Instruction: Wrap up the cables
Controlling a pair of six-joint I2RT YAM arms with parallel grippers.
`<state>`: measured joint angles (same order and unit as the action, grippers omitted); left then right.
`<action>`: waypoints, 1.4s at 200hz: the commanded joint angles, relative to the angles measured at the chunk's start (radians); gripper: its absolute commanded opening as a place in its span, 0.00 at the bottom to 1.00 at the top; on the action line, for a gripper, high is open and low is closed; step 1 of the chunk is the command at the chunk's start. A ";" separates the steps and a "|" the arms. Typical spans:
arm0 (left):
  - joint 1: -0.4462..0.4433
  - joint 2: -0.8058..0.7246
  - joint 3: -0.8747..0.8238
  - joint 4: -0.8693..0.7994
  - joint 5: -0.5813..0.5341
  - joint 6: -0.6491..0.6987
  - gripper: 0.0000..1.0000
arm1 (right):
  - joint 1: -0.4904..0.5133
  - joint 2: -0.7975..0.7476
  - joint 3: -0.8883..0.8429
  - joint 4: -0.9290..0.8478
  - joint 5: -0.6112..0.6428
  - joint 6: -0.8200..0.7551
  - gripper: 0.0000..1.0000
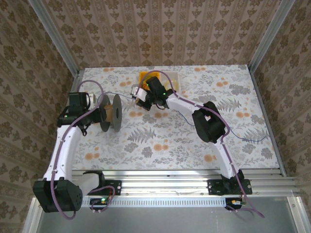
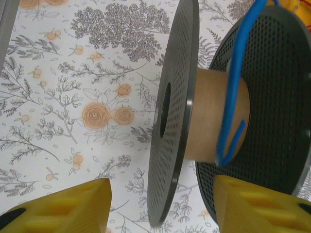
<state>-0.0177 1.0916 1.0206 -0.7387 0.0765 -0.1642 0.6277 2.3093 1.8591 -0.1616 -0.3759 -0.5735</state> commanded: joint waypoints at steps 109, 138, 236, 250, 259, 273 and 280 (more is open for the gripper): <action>0.006 0.022 -0.019 0.068 0.014 -0.036 0.52 | 0.013 0.018 -0.032 0.055 0.073 -0.048 0.00; 0.006 0.046 -0.032 0.086 -0.006 -0.046 0.49 | 0.018 0.003 -0.057 0.064 0.058 -0.064 0.00; 0.004 0.122 -0.027 0.153 -0.040 -0.064 0.28 | 0.035 -0.011 -0.069 0.041 0.071 -0.117 0.00; 0.005 0.128 -0.019 0.154 -0.044 -0.064 0.19 | 0.035 -0.011 -0.069 0.042 0.071 -0.117 0.00; 0.004 0.132 -0.016 0.156 -0.043 -0.065 0.13 | 0.035 -0.011 -0.067 0.042 0.074 -0.117 0.00; 0.004 0.135 -0.009 0.157 -0.042 -0.064 0.05 | 0.034 -0.011 -0.065 0.043 0.081 -0.115 0.00; 0.005 0.136 -0.006 0.159 -0.040 -0.063 0.02 | 0.033 -0.011 -0.065 0.043 0.083 -0.115 0.00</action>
<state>-0.0170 1.2171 0.9886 -0.5934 0.0460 -0.2226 0.6571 2.3238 1.8027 -0.1150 -0.3134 -0.6754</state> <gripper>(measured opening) 0.090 0.087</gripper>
